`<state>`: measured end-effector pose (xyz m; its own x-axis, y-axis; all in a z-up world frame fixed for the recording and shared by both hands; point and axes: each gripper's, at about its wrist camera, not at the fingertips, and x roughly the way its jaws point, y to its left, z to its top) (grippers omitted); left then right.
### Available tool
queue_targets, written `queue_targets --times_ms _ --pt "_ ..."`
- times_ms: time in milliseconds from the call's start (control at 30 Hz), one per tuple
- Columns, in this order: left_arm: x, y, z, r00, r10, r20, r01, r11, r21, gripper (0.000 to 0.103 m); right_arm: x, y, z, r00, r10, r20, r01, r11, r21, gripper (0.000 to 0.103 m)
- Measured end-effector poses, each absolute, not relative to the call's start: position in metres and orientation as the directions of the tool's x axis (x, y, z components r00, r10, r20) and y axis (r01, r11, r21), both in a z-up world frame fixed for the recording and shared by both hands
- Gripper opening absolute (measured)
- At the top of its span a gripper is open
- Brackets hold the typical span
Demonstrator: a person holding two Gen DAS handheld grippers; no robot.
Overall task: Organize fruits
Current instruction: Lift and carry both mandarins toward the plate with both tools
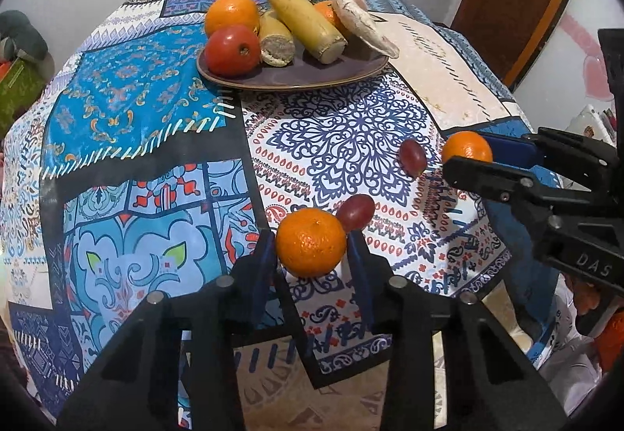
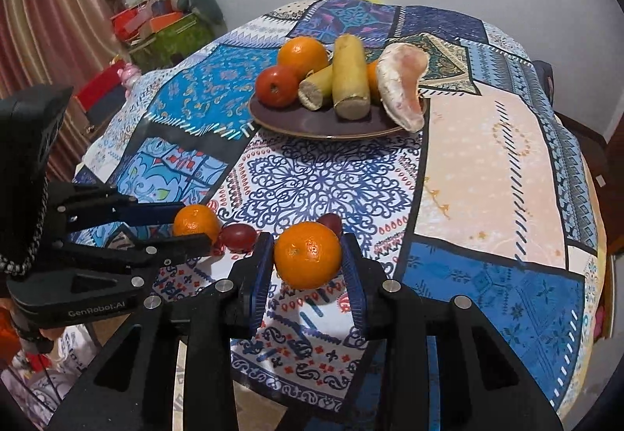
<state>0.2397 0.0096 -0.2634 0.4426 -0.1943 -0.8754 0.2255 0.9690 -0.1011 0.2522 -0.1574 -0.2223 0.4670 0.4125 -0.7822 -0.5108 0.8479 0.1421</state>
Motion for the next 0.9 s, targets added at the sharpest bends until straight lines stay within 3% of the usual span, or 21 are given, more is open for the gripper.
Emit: queue_targets --times_ms 900 --pt "0.273 0.030 -0.196 0.613 -0.166 -0.773 0.181 0.981 -0.068 0.037 0.291 -0.149 -0.174 0.561 0.444 -0.699 -0.521 0.845 0.118 0.032"
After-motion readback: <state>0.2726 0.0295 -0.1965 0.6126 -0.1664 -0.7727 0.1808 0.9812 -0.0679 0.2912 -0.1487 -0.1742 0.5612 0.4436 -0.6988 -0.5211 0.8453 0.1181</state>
